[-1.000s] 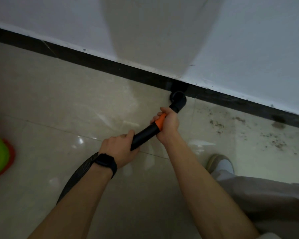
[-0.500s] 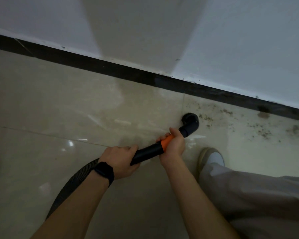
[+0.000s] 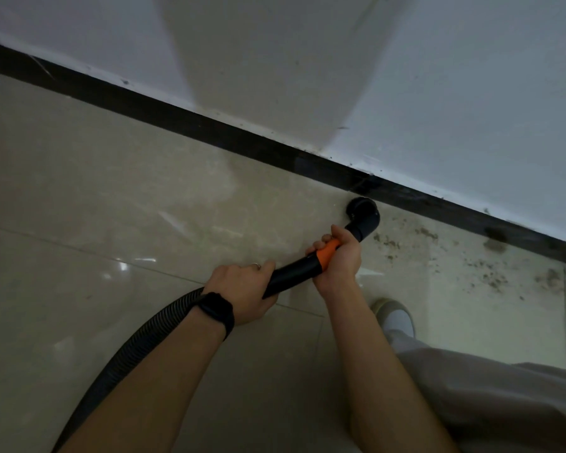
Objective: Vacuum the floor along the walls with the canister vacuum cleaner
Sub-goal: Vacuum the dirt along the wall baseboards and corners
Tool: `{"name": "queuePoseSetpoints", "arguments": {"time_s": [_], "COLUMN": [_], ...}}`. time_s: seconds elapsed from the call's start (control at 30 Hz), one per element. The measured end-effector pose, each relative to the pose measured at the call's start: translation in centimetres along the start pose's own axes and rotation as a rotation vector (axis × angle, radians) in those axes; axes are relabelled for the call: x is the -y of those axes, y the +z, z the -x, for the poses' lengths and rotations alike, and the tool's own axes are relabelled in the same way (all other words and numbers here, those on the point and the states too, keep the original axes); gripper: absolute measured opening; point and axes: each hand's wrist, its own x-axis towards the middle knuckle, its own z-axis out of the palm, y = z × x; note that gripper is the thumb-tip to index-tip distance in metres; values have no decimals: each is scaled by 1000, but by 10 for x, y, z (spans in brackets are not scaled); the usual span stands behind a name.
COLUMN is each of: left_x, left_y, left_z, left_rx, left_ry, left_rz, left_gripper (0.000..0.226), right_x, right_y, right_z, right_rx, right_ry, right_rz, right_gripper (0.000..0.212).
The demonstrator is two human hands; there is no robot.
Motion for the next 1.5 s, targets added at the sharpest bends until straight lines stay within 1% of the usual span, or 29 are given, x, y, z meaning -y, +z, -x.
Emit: {"name": "queuePoseSetpoints", "arguments": {"time_s": [0.2, 0.4, 0.5, 0.57, 0.7, 0.77, 0.9, 1.03, 1.2, 1.33, 1.5], "left_x": [2, 38, 55, 61, 60, 57, 44, 28, 5, 4, 9], "left_y": [-6, -11, -13, -13, -9, -3, 12, 19, 26, 24, 21], "left_z": [-9, 3, 11, 15, 19, 20, 25, 23, 10, 2, 0], "left_rx": [-23, -42, -44, -40, -6, 13, 116, 158, 115, 78, 70], "left_ry": [-20, -91, -125, -124, -55, 4, 143, 240, 274, 244, 189], "left_rz": [-4, -3, 16, 26, 22, 0, -41, -105, -103, -83, -69], "left_gripper": [41, 43, 42, 38, 35, 39, 38, 41, 42, 42, 43], "right_x": [6, -21, -35, -40, -44, -47, -54, -52, -31, -25, -21], "right_y": [12, 37, 48, 52, 39, 20, -23, -52, -64, -58, -42], "right_z": [-6, -1, 2, 5, 14, 19, 26, 31, 24, 17, 14], "right_rx": [26, 56, 74, 62, -55, -130, -262, -339, -362, -335, -275], "right_ry": [7, 56, 63, 43, 2, -2, -9, -21, -52, -59, -37], "right_rz": [-6, 3, 31, 47, 25, -23, -125, -169, -198, -186, -166], "right_gripper": [14, 9, 19, 20, 15, 13, 16, 13, 13, 18, 17]}}
